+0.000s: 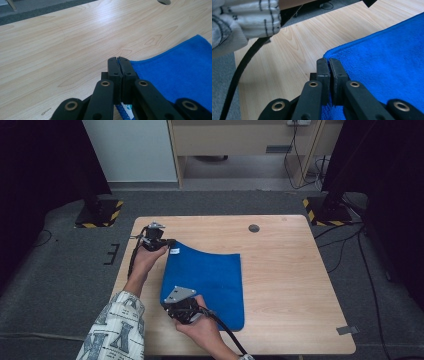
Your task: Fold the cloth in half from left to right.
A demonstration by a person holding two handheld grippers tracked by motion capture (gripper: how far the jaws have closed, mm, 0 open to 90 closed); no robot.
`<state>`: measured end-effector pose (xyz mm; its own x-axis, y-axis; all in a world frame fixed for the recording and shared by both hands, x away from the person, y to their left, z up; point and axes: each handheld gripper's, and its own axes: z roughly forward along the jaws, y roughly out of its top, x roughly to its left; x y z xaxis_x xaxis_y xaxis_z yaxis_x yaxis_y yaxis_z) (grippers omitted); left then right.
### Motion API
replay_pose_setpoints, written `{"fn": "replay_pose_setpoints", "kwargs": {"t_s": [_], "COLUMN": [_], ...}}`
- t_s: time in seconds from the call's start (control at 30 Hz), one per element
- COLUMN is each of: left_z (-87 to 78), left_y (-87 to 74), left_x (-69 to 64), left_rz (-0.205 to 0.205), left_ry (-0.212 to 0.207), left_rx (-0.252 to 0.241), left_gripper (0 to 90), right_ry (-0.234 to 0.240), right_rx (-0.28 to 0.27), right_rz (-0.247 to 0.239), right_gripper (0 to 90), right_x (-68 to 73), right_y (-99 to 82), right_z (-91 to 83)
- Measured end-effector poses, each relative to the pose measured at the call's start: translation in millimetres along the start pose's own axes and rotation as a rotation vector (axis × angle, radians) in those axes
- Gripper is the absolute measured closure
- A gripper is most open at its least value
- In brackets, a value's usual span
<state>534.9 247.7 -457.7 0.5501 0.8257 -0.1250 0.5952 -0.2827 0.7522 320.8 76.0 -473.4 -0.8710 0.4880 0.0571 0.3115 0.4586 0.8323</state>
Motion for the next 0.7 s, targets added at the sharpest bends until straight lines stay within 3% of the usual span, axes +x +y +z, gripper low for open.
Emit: {"fn": "replay_pose_setpoints", "kwargs": {"t_s": [0.2,0.43,0.7], "left_z": [4.0,26.3,55.8], "left_y": [4.0,10.3,13.5], "left_x": [-9.9,-37.5,-63.8], "left_rz": [-0.007,0.006,0.007], "left_ry": [-0.014,-0.027,-0.038], "left_rx": [-0.006,0.009,0.039], "left_gripper": [88.4,88.4,88.3], "right_ry": [-0.003,-0.010,-0.015], "right_rx": [-0.009,0.003,0.021], "right_rz": [0.019,0.042,0.063], "right_gripper": [87.2,87.2,87.1], "right_x": [-7.8,-21.1,-33.1], "right_y": [-3.5,-23.7,-47.9], "right_z": [-9.9,-35.1,-51.1]}}
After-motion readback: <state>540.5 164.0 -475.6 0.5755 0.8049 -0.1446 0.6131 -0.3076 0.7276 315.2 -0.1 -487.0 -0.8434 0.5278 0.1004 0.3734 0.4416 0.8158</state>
